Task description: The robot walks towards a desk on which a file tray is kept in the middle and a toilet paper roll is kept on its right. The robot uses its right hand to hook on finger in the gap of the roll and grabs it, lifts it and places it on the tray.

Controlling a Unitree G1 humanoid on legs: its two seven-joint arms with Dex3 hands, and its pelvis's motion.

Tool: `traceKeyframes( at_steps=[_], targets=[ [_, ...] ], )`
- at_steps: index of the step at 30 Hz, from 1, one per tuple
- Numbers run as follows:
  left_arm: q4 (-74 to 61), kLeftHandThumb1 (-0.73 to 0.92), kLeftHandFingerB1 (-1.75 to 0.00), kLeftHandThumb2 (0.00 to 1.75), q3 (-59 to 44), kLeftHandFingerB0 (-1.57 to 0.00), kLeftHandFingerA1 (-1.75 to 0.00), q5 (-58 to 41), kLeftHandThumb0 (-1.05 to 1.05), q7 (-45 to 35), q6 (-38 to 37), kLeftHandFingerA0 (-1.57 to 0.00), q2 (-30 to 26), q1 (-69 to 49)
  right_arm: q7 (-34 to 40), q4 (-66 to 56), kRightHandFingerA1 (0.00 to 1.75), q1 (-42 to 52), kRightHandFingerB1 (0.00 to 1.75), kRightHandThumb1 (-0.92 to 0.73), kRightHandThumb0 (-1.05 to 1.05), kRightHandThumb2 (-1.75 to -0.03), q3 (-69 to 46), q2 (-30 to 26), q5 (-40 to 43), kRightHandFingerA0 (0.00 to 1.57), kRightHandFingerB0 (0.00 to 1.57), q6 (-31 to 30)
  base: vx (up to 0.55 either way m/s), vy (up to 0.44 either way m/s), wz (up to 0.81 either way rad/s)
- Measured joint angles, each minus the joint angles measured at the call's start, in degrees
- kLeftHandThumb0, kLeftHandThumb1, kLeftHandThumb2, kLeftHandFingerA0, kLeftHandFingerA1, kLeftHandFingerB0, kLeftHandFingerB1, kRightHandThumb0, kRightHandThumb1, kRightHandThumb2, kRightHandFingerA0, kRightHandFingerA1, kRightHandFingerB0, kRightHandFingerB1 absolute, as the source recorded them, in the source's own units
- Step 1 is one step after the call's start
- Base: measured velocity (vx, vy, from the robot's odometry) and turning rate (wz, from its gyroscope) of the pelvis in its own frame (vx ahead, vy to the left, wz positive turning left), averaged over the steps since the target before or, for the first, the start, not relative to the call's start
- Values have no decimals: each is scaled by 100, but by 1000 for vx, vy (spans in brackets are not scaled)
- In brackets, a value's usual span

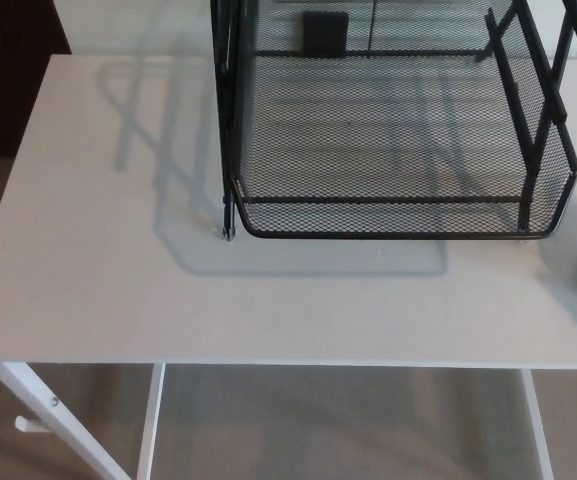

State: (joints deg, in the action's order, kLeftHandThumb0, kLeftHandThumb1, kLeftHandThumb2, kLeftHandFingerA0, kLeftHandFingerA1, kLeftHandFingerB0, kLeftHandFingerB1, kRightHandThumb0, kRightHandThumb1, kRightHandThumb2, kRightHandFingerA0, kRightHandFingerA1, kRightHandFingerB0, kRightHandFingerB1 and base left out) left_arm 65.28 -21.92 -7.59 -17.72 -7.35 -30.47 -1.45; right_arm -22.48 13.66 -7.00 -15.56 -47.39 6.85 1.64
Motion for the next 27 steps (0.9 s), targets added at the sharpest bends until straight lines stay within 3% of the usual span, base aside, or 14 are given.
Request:
traceKeyframes(
  at_steps=[1, 10, 11, 12, 13, 14, 15, 17, 18, 19, 21, 23, 26, 27],
  targets=[
    [-4, 85, -67, 65, -5, -7, -85, -5, -94, 0, 1, -32, 0, -9, -51, -63, 36, 17, 21, -53, -46, -61, 111, -49, -60, 12, 9, -46, 0, 0, 0],
    [-25, 85, -67, 66, 12, -9, -85, -11, -98, 1, 0, -31, -1, -59, -381, -181, 32, 47, 23, -54, -45, -59, 895, -469, -634, 6, 8, -361, 0, 0, 0],
    [-15, 85, -67, 66, 17, -9, -85, -10, -97, 2, 0, -32, -1, -57, -403, -180, 40, 47, 35, -36, -44, -80, 944, -480, -682, 0, 1, -383, 0, 0, 0],
    [-13, 63, -64, 106, 20, -11, -78, -10, -95, 3, 1, -35, -1, -53, -417, -181, 42, 47, 36, -37, -41, -80, 995, -492, -734, 0, 1, -400, 0, 0, 0],
    [-17, 85, -67, 66, 20, -8, -86, -11, -96, 4, 1, -31, -1, -52, -429, -181, 42, 47, 35, -36, -45, -80, 1052, -511, -805, 0, 2, -408, 0, 0, 0],
    [-20, 85, -67, 65, 20, -10, -86, -10, -96, 4, 1, -33, -1, -51, -432, -177, 32, 48, 23, -53, -47, -58, 1079, -520, -867, 8, 10, -408, 0, 0, 0],
    [-23, 63, -64, 106, 20, -16, -77, -10, -94, 5, 1, -36, -1, -51, -432, -173, 32, 48, 23, -54, -47, -58, 1099, -529, -911, 9, 10, -407, 0, 0, 0],
    [-19, 62, -64, 106, 28, -14, -78, -7, -94, 16, 1, -36, -2, -43, -431, -117, 32, 48, 23, -53, -46, -58, 1180, -572, -1074, 8, 10, -399, 0, 0, 0],
    [-18, 86, -68, 66, 30, -9, -85, -7, -96, 20, 1, -32, -2, -43, -432, -88, 32, 48, 23, -53, -47, -58, 1204, -578, -1126, 8, 10, -399, 0, 0, 0],
    [-20, 63, -64, 106, 41, -13, -78, -6, -95, 23, 1, -35, -4, -45, -432, -67, 44, 48, 37, -36, -44, -80, 1229, -579, -1178, 0, 2, -398, 0, 0, 0],
    [-51, 63, -64, 106, 58, -13, -78, -6, -95, 26, 2, -35, -4, -54, -432, -25, 44, 48, 37, -36, -44, -80, 1260, -579, -1259, 0, 2, -392, 0, 0, 0],
    [-80, 85, -67, 65, 66, -10, -85, -6, -95, 28, 2, -33, -8, -57, -432, 14, 44, 46, 38, -37, -44, -80, 1272, -579, -1327, 2, 2, -378, 0, 0, 0],
    [-127, 63, -64, 106, 69, -12, -78, -7, -94, 34, 2, -37, -10, -80, -437, 104, 32, 42, 27, -55, -47, -58, 1307, -581, -1423, 9, 13, -319, 0, 0, 0],
    [-136, 63, -64, 106, 69, -12, -78, -7, -94, 36, 2, -37, -10, -86, -438, 121, 52, 40, 48, -45, -30, -96, 1312, -582, -1448, 3, 0, -307, 0, 0, 0]
  ],
)
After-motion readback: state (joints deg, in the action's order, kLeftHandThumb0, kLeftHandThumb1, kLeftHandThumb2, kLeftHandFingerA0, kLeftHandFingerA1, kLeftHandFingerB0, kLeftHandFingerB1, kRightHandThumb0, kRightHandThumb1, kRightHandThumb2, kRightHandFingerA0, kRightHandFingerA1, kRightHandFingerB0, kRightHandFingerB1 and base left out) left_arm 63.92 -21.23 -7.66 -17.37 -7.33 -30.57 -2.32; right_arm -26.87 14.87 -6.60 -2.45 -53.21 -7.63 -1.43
